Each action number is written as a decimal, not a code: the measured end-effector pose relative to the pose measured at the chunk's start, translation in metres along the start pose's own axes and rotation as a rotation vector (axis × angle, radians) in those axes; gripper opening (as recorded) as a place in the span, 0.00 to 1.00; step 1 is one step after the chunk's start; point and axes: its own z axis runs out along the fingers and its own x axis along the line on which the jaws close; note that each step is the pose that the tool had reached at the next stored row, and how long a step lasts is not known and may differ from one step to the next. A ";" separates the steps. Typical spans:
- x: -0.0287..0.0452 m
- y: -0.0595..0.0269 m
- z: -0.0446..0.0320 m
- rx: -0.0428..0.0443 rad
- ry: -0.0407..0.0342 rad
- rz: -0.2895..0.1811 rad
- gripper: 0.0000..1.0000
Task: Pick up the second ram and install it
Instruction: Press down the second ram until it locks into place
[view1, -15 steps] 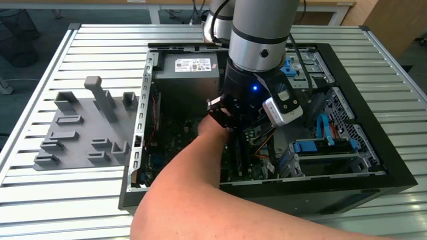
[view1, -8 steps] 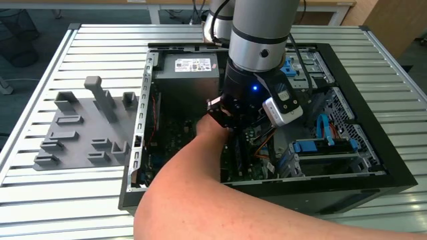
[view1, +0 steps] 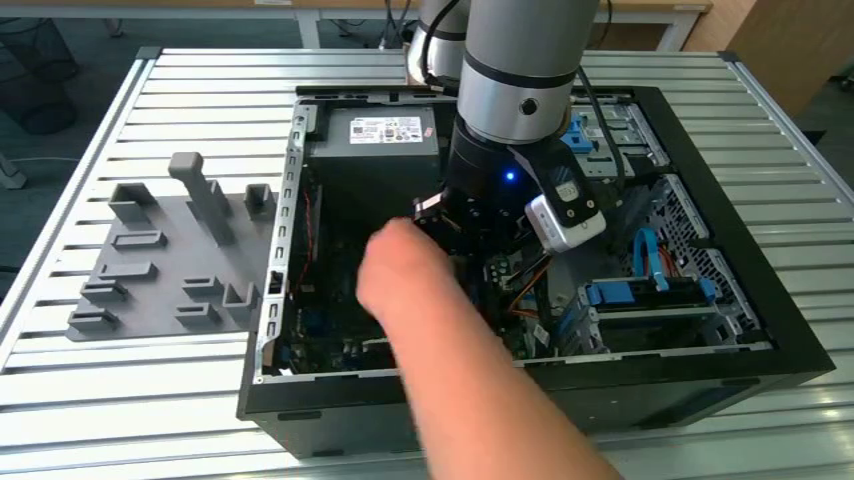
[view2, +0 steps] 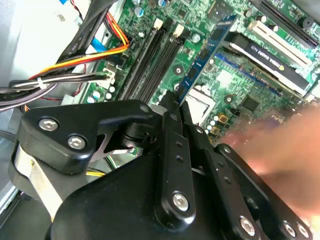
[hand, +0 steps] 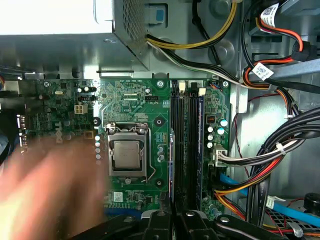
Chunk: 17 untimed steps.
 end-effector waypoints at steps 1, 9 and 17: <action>0.0000 0.0000 0.0000 0.0000 0.0000 0.000 0.14; 0.0000 0.0000 0.0000 0.0000 0.0000 0.000 0.14; 0.0000 0.0000 0.0000 0.0000 0.0000 0.000 0.15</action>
